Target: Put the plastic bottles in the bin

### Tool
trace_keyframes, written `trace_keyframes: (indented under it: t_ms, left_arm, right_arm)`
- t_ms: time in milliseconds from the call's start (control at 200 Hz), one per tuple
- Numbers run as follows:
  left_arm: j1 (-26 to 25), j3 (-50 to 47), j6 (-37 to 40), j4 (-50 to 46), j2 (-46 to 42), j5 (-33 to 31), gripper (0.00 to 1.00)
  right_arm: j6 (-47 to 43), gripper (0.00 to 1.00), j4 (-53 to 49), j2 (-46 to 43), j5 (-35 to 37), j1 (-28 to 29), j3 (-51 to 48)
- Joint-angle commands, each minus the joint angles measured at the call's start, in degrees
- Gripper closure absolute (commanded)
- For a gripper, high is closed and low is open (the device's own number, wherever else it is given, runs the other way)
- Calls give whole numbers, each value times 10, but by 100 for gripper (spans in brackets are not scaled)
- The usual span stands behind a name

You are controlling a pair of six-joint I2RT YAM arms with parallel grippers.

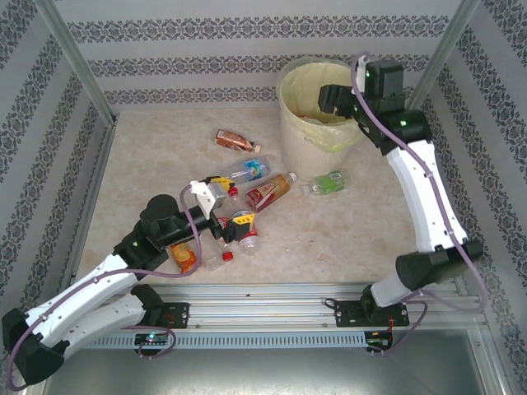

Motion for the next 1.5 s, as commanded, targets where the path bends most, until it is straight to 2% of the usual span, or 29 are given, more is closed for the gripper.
trace_keyframes:
  t_ms: [0, 235, 430, 580, 789, 1124, 1494]
  left_arm:
    - [5, 38, 33, -62, 10, 42, 0]
    - [5, 65, 33, -97, 53, 40, 0]
    - [4, 92, 28, -132, 90, 35, 0]
    - [3, 96, 31, -144, 98, 32, 0]
    - [0, 100, 33, -152, 107, 30, 0]
    - [-4, 103, 36, -158, 119, 29, 0]
    - [-5, 99, 42, -157, 121, 20, 0]
  right_arm:
    - [55, 16, 22, -70, 16, 8, -73]
    - [170, 15, 64, -222, -33, -4, -282]
    - [245, 15, 119, -282, -82, -22, -419]
    - [294, 14, 155, -292, -95, -40, -499]
    - [360, 13, 270, -269, -185, -100, -605]
    - [423, 10, 396, -203, -189, -127, -676]
    - [462, 11, 535, -55, -224, -140, -680]
